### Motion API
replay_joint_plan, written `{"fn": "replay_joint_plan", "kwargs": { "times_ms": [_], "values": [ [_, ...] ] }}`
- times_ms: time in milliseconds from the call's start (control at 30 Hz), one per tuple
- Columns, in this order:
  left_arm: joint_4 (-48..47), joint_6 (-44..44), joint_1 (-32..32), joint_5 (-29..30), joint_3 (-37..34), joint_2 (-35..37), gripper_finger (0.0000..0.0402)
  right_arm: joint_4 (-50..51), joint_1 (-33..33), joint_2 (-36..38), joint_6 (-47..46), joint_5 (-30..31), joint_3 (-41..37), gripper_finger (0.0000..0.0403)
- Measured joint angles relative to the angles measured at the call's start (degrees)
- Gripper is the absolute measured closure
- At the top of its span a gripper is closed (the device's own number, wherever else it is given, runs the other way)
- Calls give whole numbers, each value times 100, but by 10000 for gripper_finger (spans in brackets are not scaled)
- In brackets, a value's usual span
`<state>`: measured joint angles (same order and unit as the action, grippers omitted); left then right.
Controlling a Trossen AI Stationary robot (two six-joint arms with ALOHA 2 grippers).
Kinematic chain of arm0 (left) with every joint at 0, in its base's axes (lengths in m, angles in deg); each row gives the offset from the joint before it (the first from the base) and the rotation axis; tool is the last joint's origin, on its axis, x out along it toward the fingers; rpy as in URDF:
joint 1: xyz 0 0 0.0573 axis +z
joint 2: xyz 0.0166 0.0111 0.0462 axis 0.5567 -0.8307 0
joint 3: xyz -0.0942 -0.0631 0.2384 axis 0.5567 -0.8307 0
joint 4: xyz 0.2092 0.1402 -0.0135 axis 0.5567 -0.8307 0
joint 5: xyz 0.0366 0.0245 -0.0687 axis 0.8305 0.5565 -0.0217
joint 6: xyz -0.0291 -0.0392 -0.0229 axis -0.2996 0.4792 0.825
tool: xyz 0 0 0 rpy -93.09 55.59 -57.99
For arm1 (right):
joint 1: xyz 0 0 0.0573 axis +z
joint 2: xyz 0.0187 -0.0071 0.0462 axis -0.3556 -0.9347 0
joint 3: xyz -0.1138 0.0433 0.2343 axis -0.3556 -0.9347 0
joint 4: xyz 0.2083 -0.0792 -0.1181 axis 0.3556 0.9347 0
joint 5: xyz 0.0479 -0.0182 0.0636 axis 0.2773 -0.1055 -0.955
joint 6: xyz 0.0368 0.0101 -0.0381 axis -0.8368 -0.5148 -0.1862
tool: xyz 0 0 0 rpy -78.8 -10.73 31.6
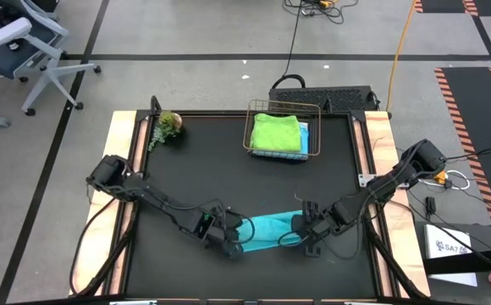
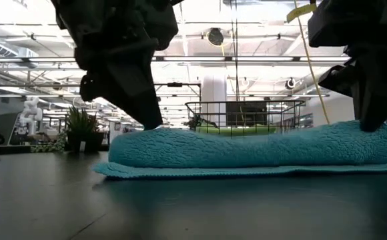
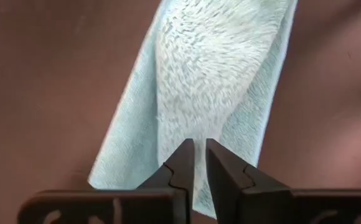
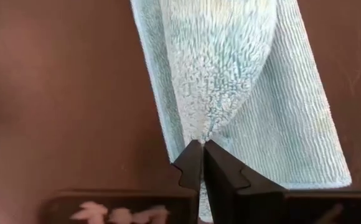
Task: Fold microfiber towels
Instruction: Fold the blue towel
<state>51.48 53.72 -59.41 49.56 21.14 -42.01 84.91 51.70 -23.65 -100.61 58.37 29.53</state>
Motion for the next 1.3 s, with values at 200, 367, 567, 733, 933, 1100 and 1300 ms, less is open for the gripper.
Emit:
{"fn": "replay_joint_plan", "kwargs": {
  "times_ms": [200,367,567,733,933,1100,1300],
  "values": [
    [49,125,-138,-133,0,0,338,-72,0,49,28,-2,0,368],
    [40,90,-302,406,0,0,336,-479,32,106,151,-449,-2,353],
    [-40,-31,-420,1174,0,10,335,-648,259,107,-73,-452,-2,351],
    [-360,217,-366,1476,0,20,342,-948,352,230,-291,-436,-2,357],
    [-804,343,-93,1457,0,20,369,-438,150,486,222,410,-2,376],
    [-845,363,124,1079,0,20,395,-43,-260,514,313,737,-2,398],
    [-840,429,179,941,0,22,396,-367,-533,292,290,448,-232,402]
  ]
}}
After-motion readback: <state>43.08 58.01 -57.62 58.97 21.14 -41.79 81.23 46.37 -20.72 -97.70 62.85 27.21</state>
